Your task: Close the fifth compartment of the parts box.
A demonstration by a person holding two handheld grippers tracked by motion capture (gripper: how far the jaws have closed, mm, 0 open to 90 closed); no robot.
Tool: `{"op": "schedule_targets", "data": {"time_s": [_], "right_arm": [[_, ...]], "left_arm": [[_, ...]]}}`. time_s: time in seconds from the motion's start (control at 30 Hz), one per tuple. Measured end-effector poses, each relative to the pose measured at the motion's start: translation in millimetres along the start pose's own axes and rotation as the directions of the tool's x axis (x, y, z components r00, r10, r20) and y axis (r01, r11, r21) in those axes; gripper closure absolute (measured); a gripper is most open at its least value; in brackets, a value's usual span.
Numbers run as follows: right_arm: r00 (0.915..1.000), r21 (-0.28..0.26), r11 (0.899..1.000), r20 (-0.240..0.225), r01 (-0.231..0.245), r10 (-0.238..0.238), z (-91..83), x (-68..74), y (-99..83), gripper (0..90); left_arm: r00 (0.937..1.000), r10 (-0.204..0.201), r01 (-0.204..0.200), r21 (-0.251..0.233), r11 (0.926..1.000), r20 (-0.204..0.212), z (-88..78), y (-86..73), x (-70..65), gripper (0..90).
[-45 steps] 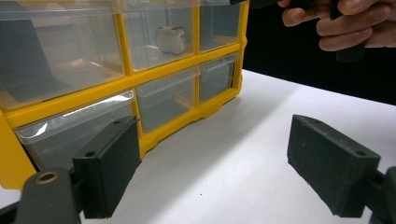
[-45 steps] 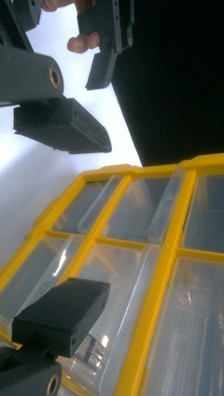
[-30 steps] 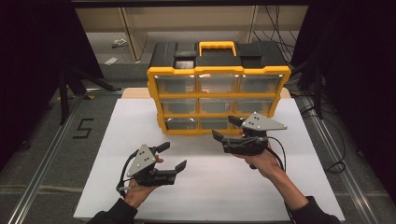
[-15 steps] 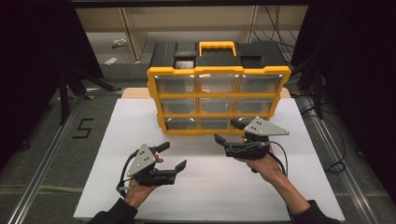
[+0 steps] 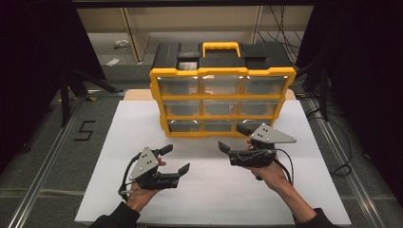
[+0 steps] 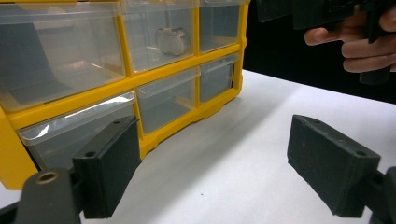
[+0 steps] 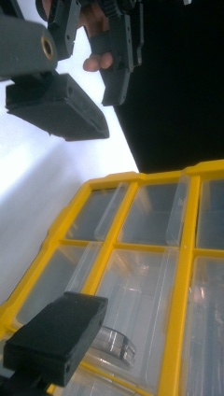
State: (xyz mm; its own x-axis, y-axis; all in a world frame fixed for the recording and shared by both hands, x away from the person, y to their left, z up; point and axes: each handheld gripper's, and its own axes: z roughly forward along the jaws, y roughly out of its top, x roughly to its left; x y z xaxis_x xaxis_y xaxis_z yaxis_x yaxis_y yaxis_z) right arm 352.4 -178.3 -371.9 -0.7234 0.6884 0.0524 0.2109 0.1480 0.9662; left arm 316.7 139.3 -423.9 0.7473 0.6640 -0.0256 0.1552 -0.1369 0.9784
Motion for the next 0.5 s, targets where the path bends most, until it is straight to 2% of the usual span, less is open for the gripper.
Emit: {"op": "schedule_targets", "data": {"time_s": [0.5], "right_arm": [[1.0,0.002,1.0,-0.006,-0.001,0.001,-5.8,6.2,-5.0,15.1]], "left_arm": [[1.0,0.002,-0.002,-0.005,1.0,-0.003,-2.6,-0.9,0.1,16.8]]}}
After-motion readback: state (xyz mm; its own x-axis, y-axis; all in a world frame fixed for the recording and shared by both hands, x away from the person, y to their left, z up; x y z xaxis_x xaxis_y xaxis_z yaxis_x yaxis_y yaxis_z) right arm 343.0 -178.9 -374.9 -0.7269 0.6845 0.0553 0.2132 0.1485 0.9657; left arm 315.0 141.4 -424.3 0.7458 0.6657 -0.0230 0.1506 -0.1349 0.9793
